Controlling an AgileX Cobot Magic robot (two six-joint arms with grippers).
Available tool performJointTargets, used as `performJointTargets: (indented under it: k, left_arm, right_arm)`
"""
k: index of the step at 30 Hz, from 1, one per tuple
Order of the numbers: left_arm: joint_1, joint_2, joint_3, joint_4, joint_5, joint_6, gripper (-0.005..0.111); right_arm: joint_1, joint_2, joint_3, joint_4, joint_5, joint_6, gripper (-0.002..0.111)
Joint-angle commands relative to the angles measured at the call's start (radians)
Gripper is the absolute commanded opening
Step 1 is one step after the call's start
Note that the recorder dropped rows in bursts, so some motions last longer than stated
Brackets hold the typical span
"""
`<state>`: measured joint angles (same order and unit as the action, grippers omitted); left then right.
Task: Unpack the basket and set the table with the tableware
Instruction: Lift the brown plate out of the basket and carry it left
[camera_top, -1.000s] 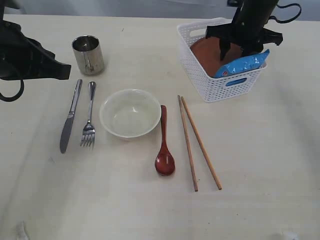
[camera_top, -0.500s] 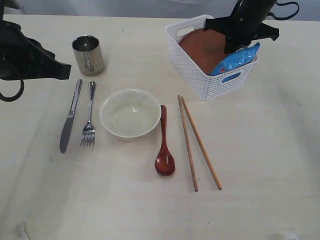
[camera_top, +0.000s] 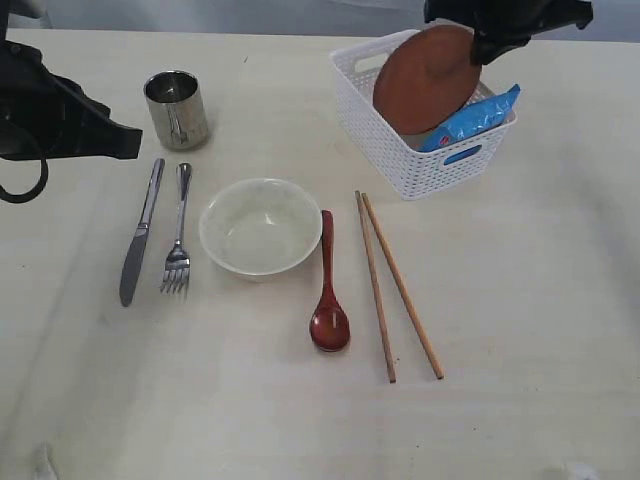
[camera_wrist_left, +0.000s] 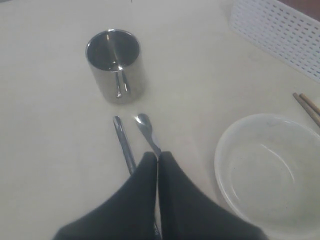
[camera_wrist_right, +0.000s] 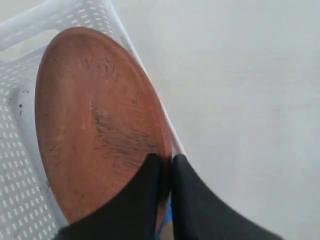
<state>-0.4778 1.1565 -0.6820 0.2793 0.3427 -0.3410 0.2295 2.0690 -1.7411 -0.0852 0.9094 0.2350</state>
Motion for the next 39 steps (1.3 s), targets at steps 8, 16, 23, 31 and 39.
performJointTargets:
  k: [8, 16, 23, 31, 39]
  left_arm:
    - [0.003, -0.008, 0.006, 0.001, 0.001, -0.002, 0.000]
    - [0.003, -0.008, 0.006, 0.001, 0.041, -0.004, 0.000]
    - [0.003, -0.008, 0.006, 0.001, 0.074, -0.006, 0.000]
    - [0.003, -0.008, 0.006, 0.001, 0.085, -0.006, 0.000]
    - [0.003, -0.008, 0.006, 0.001, 0.085, -0.006, 0.000]
  right_arm:
    - [-0.008, -0.194, -0.002, 0.101, 0.018, -0.146, 0.000]
    - [0.069, -0.198, 0.011, 0.397, 0.072, -0.277, 0.000]
    - [0.157, -0.122, 0.089, 0.464, -0.064, -0.176, 0.000]
    - [0.192, -0.054, 0.154, 0.530, -0.196, -0.103, 0.000]
    - [0.192, -0.050, 0.220, 0.530, -0.267, -0.054, 0.000]
